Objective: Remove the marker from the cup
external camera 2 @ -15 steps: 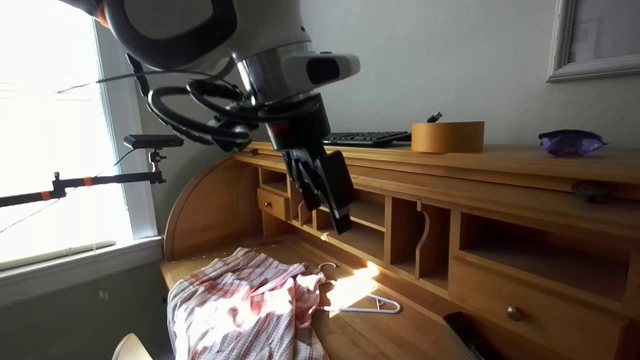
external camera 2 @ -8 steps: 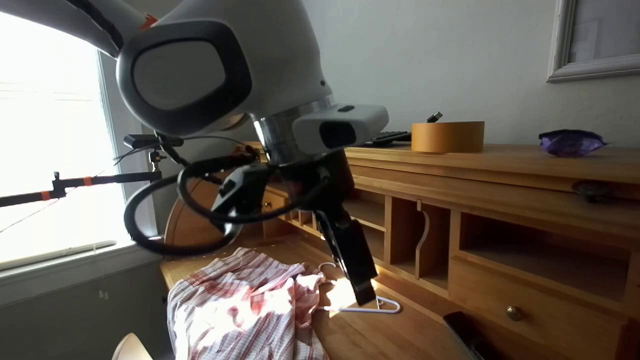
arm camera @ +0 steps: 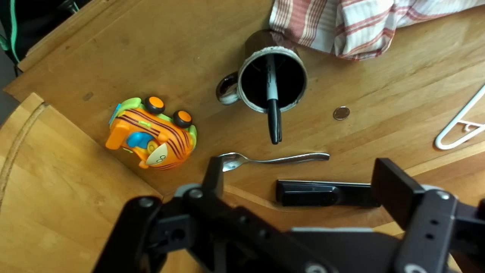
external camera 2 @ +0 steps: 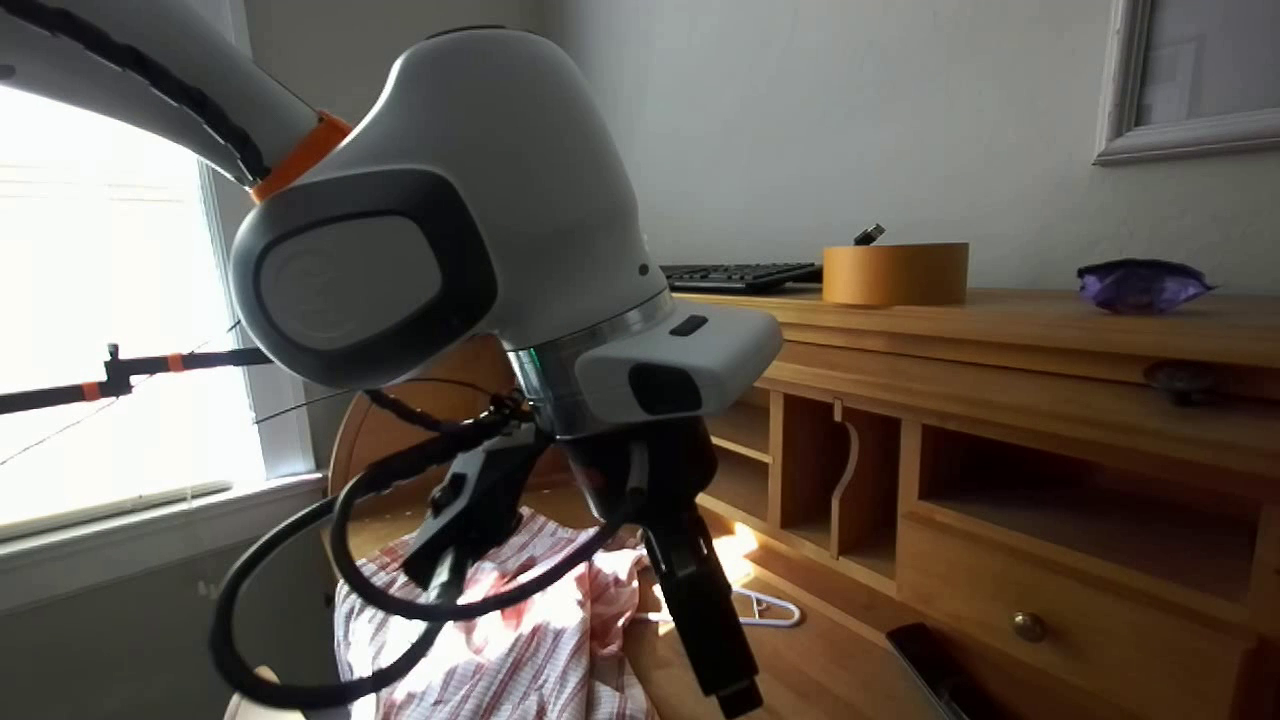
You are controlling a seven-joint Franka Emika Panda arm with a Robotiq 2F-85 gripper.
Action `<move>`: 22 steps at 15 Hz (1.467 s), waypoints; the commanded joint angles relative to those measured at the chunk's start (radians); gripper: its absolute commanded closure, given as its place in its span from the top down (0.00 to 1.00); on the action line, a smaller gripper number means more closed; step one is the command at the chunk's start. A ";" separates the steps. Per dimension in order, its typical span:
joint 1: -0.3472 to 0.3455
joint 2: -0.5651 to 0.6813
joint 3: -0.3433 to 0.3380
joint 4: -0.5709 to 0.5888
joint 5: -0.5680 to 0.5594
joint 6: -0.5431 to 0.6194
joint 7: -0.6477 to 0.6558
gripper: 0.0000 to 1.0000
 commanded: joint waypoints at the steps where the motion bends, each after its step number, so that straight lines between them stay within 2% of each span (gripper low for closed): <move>1: -0.008 -0.001 0.008 0.001 -0.004 -0.002 0.006 1.00; 2: -0.008 -0.001 0.008 0.001 -0.004 -0.002 0.007 1.00; 5: -0.005 0.040 0.027 -0.016 0.058 0.131 -0.031 1.00; 13: -0.029 0.215 0.088 -0.011 0.105 0.379 -0.087 1.00; 18: -0.048 0.312 0.095 0.036 0.083 0.433 -0.073 1.00; 21: -0.065 0.348 0.105 0.067 0.086 0.446 -0.066 0.91; 22: -0.069 0.361 0.107 0.078 0.084 0.449 -0.064 0.82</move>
